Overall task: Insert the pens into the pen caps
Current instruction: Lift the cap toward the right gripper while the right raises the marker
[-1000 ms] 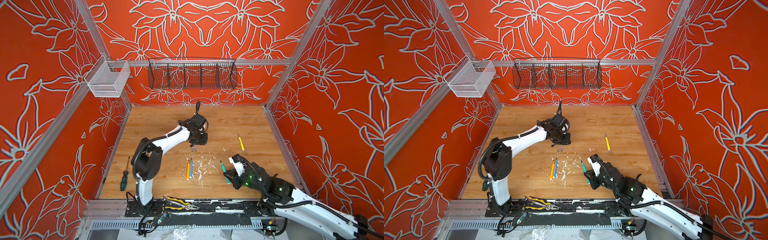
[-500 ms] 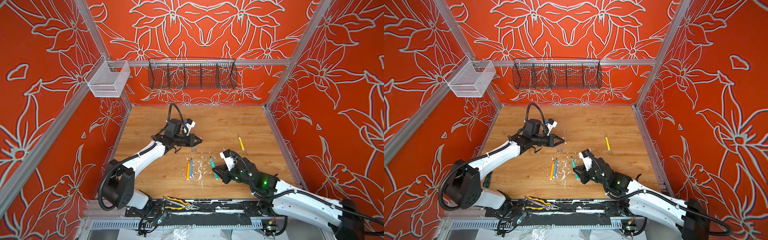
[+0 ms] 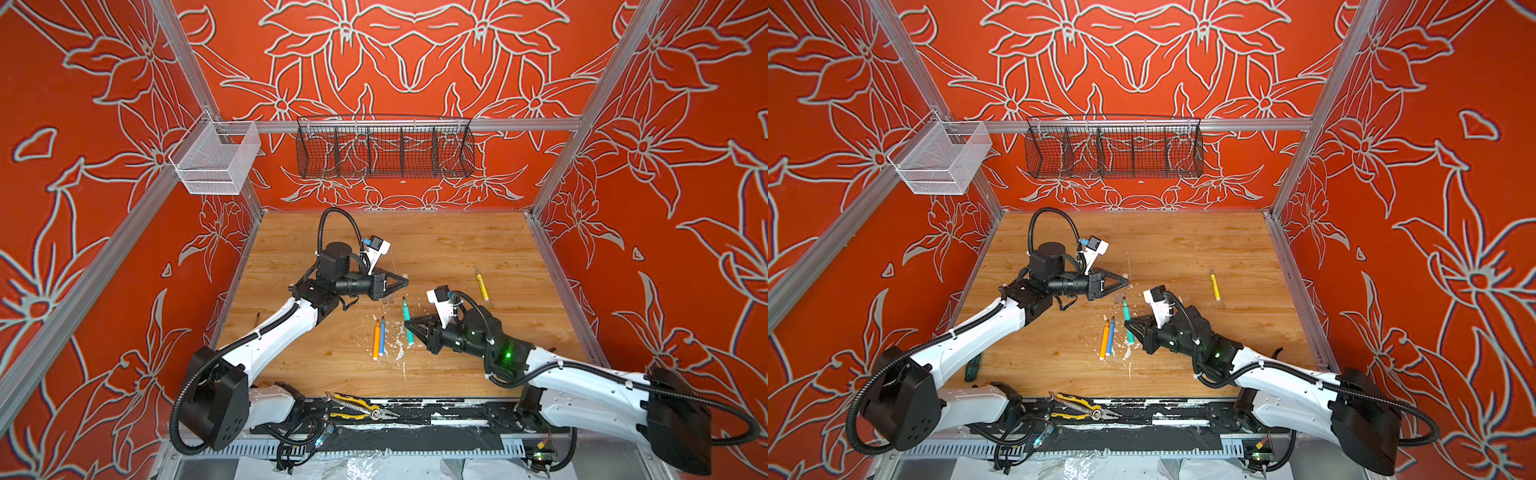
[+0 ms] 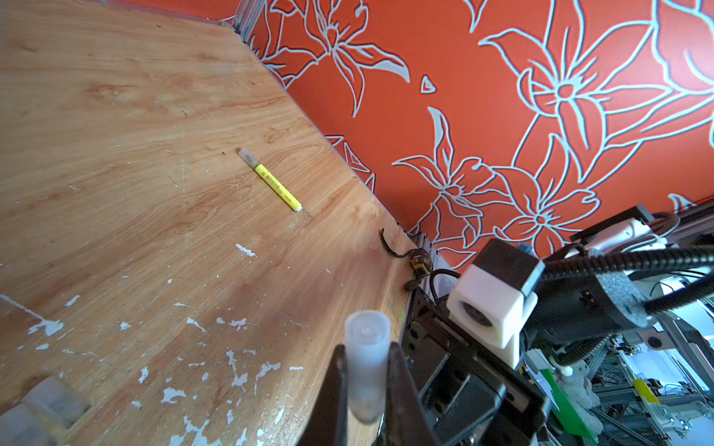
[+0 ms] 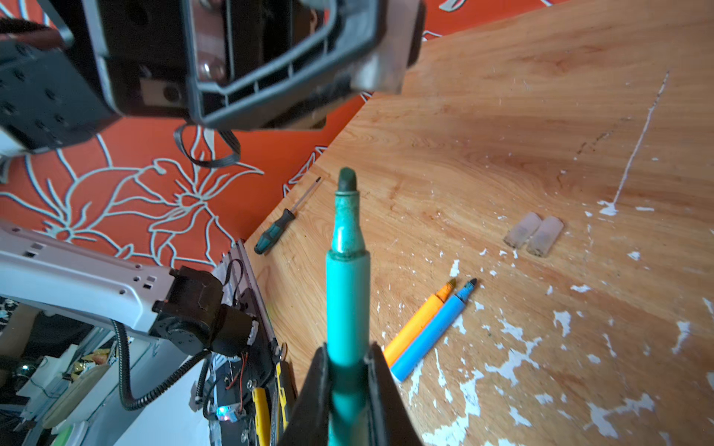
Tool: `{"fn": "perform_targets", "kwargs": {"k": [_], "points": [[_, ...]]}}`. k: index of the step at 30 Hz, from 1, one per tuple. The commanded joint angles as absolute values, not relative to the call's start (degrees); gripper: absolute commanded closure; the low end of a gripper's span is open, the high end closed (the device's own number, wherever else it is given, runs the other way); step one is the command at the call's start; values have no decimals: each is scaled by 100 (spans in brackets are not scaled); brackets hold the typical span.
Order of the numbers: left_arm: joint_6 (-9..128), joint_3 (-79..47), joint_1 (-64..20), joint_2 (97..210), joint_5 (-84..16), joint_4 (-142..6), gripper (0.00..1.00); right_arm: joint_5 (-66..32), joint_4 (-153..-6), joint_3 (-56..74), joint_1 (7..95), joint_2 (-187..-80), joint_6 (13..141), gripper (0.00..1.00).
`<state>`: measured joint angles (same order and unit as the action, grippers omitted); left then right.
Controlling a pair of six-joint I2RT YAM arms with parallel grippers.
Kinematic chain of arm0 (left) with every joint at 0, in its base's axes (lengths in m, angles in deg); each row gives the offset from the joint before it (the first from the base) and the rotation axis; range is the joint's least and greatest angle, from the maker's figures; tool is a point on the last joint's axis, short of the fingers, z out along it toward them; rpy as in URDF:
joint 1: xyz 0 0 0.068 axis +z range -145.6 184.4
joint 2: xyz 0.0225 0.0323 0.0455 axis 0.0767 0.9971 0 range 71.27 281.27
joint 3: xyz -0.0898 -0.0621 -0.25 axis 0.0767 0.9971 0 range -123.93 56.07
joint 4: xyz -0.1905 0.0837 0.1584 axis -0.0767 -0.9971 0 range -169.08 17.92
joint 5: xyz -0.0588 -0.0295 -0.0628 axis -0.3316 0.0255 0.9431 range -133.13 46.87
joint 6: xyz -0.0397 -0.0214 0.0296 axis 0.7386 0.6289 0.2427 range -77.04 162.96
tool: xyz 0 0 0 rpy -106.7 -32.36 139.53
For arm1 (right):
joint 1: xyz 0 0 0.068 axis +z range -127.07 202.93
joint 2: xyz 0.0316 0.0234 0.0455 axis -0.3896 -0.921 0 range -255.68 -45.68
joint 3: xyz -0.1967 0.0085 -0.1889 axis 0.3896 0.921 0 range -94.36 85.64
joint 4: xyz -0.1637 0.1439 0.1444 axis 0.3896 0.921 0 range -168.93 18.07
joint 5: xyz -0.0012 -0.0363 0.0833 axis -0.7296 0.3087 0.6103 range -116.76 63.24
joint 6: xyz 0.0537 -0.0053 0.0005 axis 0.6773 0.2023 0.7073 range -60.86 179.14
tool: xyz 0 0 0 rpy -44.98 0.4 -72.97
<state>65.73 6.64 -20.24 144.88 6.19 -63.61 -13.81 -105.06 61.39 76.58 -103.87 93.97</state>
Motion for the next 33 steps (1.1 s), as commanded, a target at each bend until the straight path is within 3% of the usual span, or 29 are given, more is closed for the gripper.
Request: {"fn": "perform_targets", "kwargs": {"k": [1, 21, 33], "points": [[6569, 703, -2030, 14378, 952, -6007, 89, -1487, -11223, 6253, 7655, -10408, 9628, 100], [6924, 869, -2030, 14335, 1505, -5414, 90, -1970, -11625, 6450, 7655, -10402, 9688, 100], [6920, 948, -2030, 14271, 1419, -5442, 90, -1762, -11756, 6323, 7654, -10592, 9730, 100]]}}
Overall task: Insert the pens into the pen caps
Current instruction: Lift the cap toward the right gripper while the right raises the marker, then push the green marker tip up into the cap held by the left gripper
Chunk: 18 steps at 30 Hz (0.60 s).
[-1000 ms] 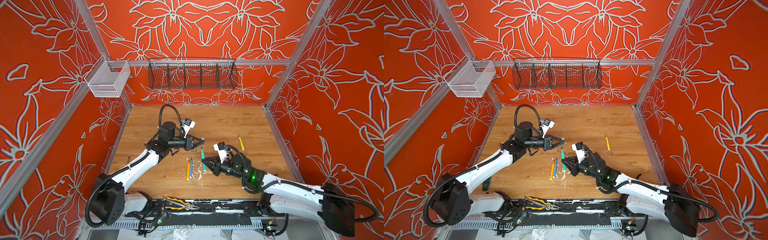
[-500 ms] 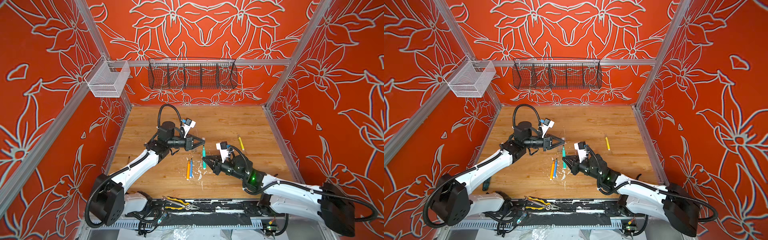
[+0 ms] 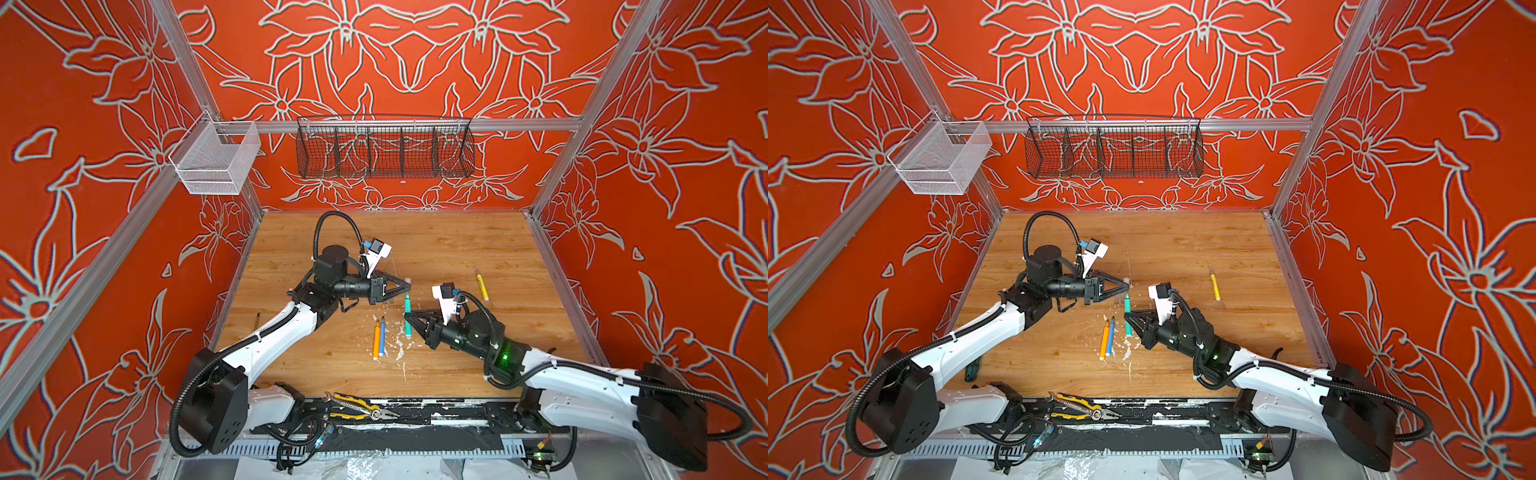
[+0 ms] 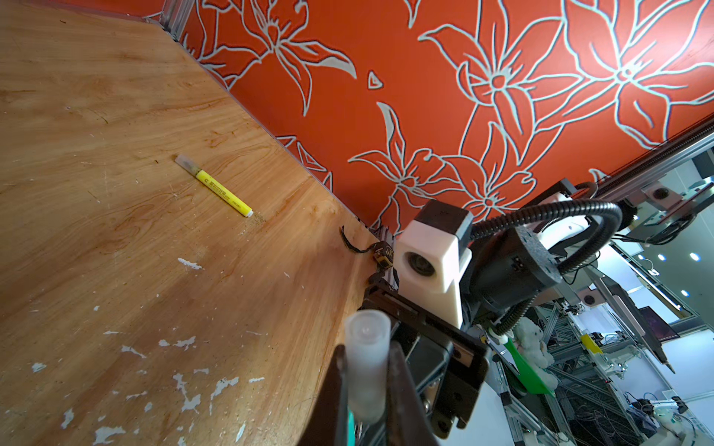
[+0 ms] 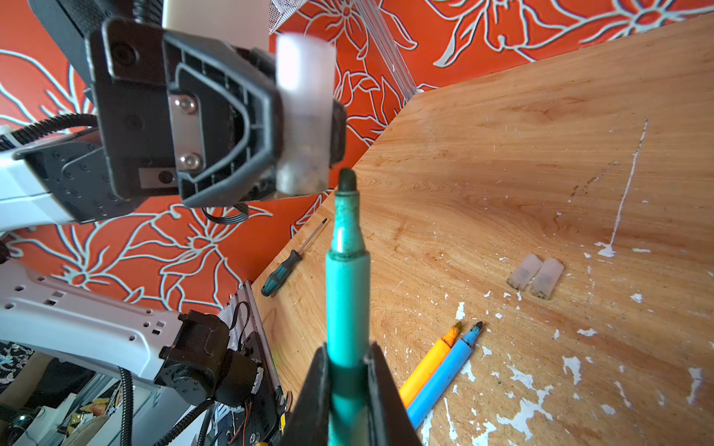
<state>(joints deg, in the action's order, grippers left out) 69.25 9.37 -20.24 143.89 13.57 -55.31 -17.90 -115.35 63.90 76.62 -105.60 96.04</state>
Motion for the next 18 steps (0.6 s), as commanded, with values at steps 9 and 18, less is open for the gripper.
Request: {"fn": "perform_targets", "kwargs": {"k": [9, 18], "points": [[6955, 1071, -1915, 14100, 707, -5301, 90, -1724, -11846, 6361, 7657, -10678, 9769, 100], [7179, 1134, -1757, 14196, 908, -5028, 90, -1590, -11966, 6248, 7658, -10860, 9771, 100]]}}
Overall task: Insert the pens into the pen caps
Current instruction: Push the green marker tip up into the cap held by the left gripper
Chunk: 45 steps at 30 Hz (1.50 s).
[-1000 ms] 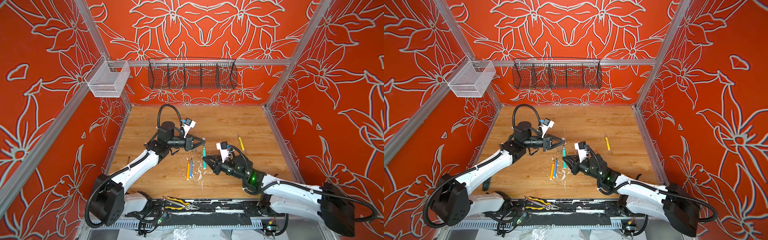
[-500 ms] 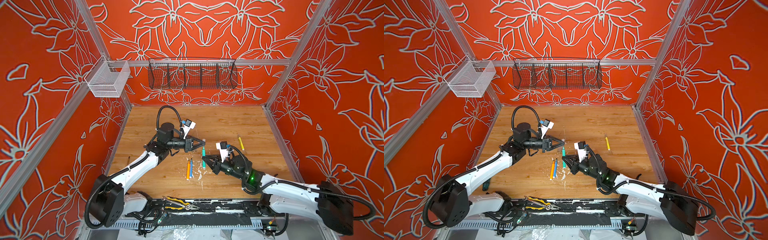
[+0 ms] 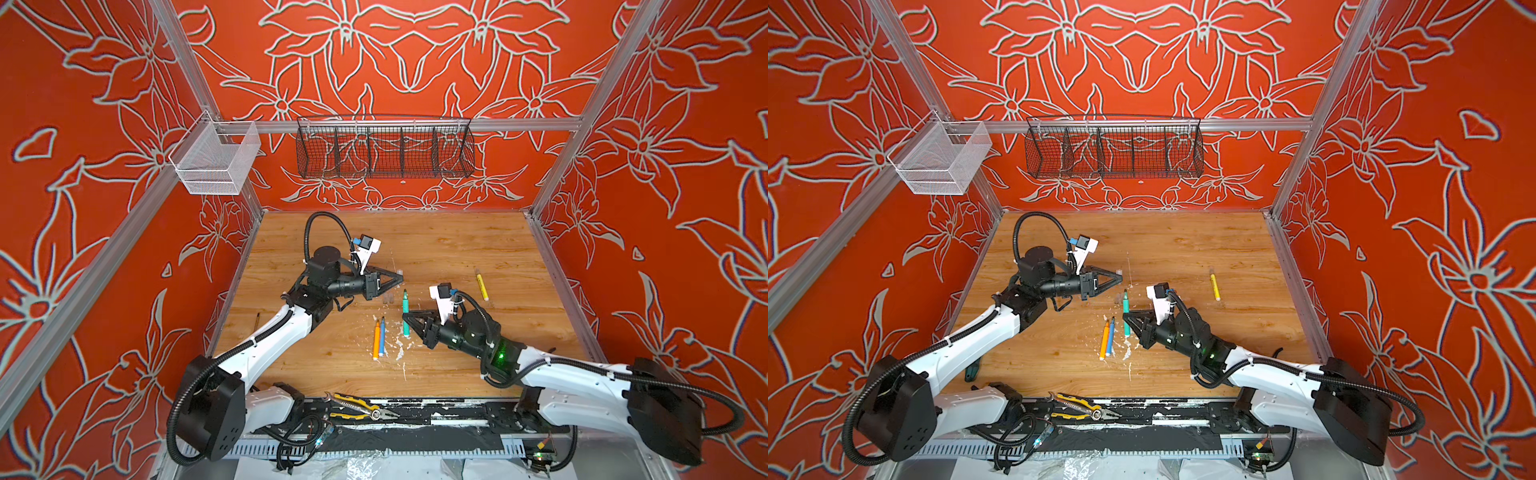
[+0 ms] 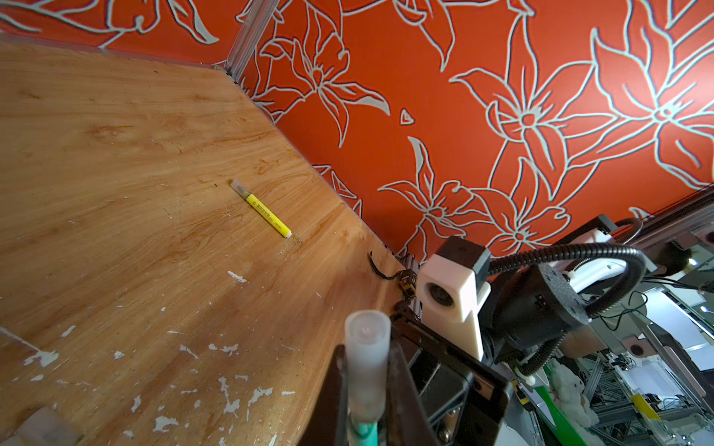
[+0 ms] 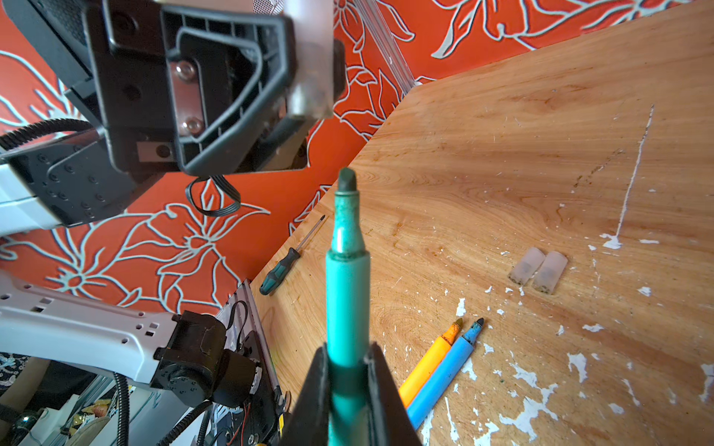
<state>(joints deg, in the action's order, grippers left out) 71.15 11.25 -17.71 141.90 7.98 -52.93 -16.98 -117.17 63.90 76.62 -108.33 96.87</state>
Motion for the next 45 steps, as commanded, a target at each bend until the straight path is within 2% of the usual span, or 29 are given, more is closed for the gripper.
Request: {"fn": "perform_targets", "kwargs": {"k": [1, 36, 45], "points": [[7184, 1133, -1757, 14205, 946, -5047, 90, -1595, -11986, 6244, 7652, -10868, 9772, 100], [7214, 1011, -1841, 14559, 1462, -4983, 91, -1551, -12098, 6024, 7650, -10931, 9665, 100], [7277, 1121, -1913, 14430, 1543, -4915, 91, -1848, -12190, 6088, 7629, -10861, 9593, 100]]}}
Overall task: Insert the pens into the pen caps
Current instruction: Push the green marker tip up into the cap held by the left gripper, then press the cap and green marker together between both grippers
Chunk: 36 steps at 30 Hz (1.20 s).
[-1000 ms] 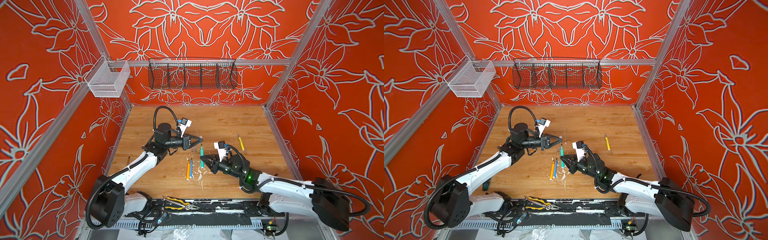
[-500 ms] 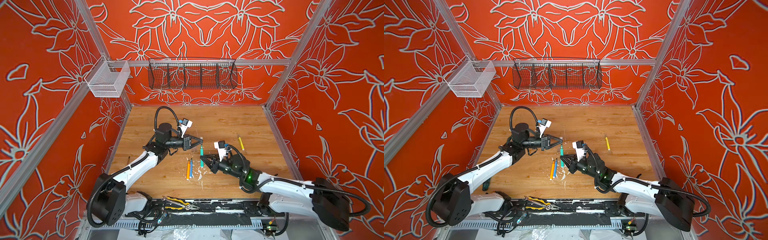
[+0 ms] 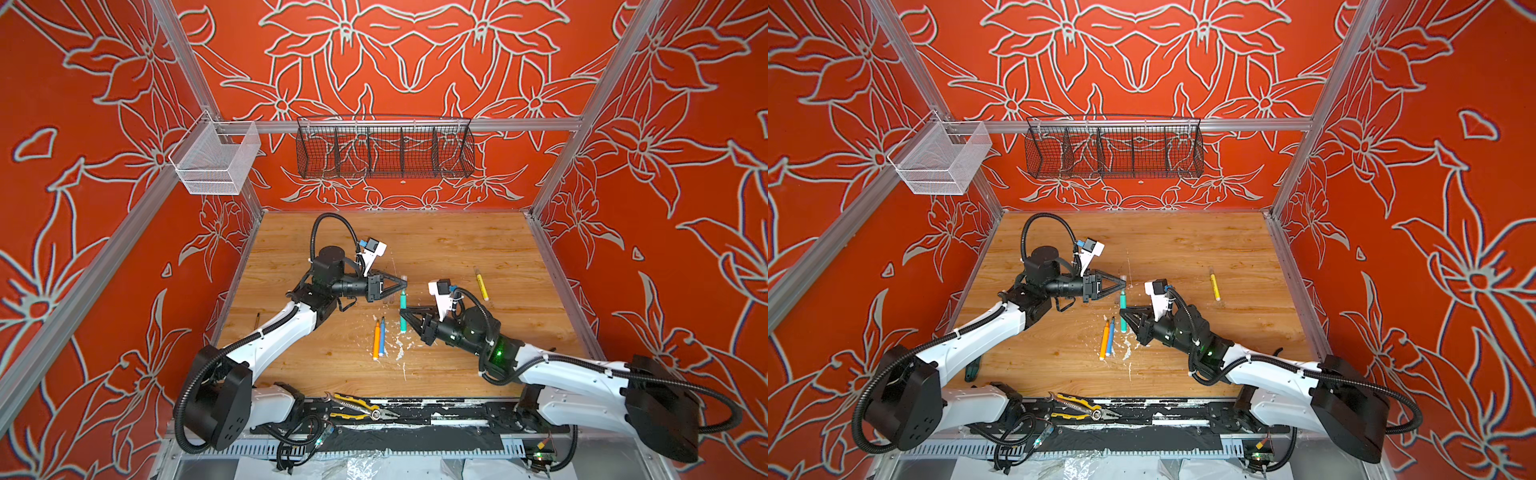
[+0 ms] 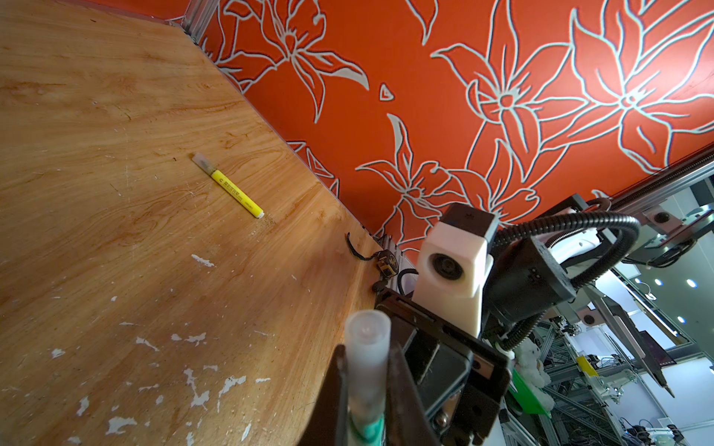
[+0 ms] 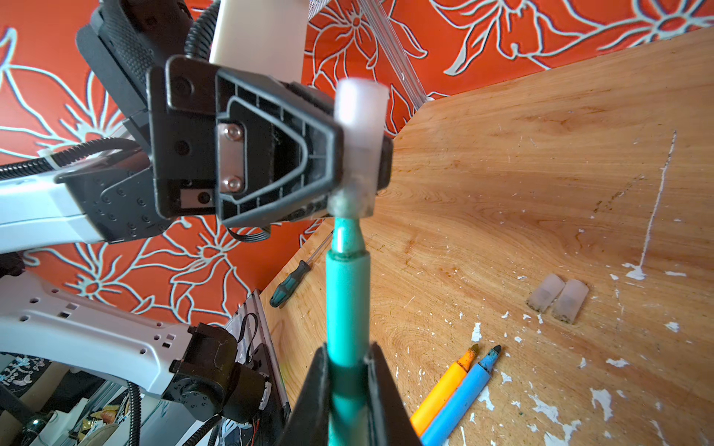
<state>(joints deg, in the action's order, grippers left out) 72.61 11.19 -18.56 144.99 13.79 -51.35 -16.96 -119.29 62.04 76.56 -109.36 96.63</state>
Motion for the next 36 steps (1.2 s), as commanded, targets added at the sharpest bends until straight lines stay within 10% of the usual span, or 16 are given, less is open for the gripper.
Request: {"fn": "perform_targets", "kwargs": {"k": [1, 22, 31, 36], "points": [[7317, 1155, -1916, 14409, 1590, -4839, 91, -1837, -12197, 6065, 7607, -10870, 9580, 100], [7139, 1232, -2061, 14323, 2428, -4823, 77, -1358, -12173, 5772, 7284, -10611, 9333, 100], [6982, 1088, -2035, 14098, 2074, -5083, 14, -1388, -11631, 5812, 7260, -10458, 9236, 100], [6901, 1013, -1876, 13787, 1714, -5263, 3, -1201, -11223, 5699, 7266, -10456, 9126, 100]]}}
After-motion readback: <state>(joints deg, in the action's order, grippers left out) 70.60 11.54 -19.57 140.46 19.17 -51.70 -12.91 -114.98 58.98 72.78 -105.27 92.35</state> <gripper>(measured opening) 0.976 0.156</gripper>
